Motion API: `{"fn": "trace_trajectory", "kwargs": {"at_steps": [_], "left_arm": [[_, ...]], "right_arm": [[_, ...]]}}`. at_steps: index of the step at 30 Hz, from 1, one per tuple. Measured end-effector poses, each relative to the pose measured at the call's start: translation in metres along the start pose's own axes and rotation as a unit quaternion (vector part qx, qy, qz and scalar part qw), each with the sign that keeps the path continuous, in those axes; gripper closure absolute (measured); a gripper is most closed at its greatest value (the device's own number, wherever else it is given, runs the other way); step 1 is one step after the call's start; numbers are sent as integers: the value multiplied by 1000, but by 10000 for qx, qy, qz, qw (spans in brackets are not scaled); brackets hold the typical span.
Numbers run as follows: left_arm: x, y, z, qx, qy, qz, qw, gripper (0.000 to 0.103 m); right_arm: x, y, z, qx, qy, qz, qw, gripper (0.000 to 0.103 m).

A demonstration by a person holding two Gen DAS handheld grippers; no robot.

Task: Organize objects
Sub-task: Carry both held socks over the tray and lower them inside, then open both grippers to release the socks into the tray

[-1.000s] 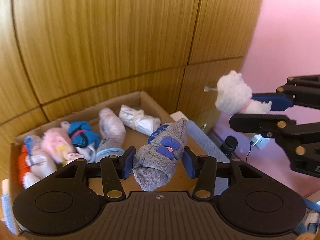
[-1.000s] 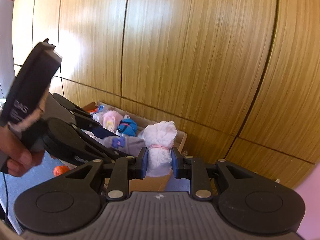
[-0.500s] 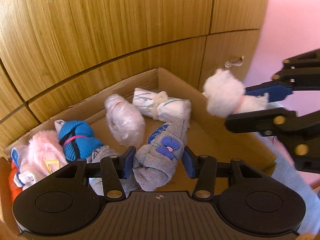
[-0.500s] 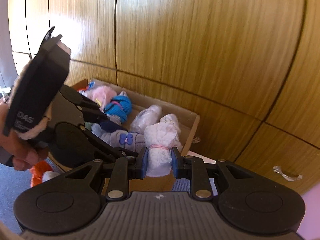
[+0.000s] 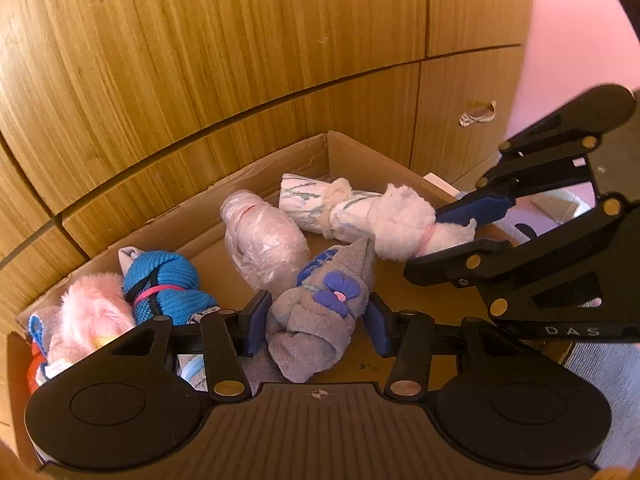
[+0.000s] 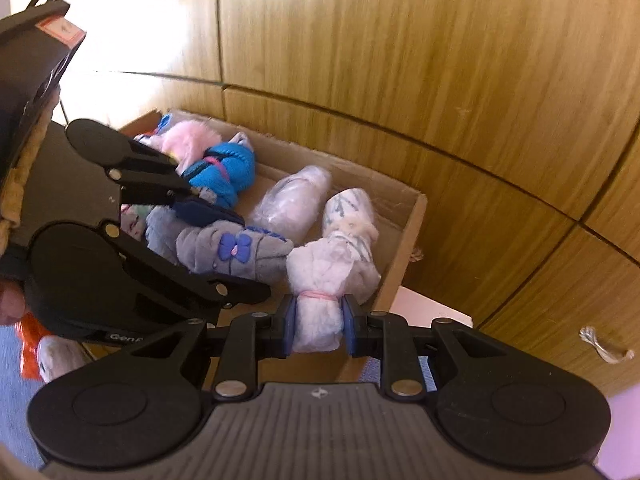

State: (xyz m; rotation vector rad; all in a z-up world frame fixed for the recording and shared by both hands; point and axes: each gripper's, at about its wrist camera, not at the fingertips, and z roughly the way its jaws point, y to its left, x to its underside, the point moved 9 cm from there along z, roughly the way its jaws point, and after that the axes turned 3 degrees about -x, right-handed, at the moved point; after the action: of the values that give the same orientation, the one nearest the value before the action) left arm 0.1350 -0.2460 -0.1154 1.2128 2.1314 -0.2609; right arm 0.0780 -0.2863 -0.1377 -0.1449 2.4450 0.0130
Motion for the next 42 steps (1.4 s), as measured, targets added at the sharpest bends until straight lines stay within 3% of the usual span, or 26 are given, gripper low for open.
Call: {"fn": "trace_trajectory", "kwargs": {"at_steps": [9,17,21,24,31,39,42], "left_arm": [[7,2,-5,-32,-35,207,9998,44],[14,7,-7,-151,-26,390,9991,44],[18,6,-12,-25,-63,420,9991,35],[13,-3,-15,-54,-141,492,9987,27],[21,-14,-33,-145,-167,446,9988,17],[6,-19,-43,-185,-225,237,9993,15],[11,-4,-57,-218,-240,107,9994,12]], "right_arm": [[0,4,7,-158,213,-363,9990,81],[-3,5,23,-15,491,-617,9969,83],[-3,5,24,54,543,-687,9961,82],[-3,6,20,47,525,-671,9964,79],[-14,9,10,128,401,-627,9971,58],[-22,13,-8,220,251,-568,9978,51],[-25,15,-16,246,179,-491,9983,48]]}}
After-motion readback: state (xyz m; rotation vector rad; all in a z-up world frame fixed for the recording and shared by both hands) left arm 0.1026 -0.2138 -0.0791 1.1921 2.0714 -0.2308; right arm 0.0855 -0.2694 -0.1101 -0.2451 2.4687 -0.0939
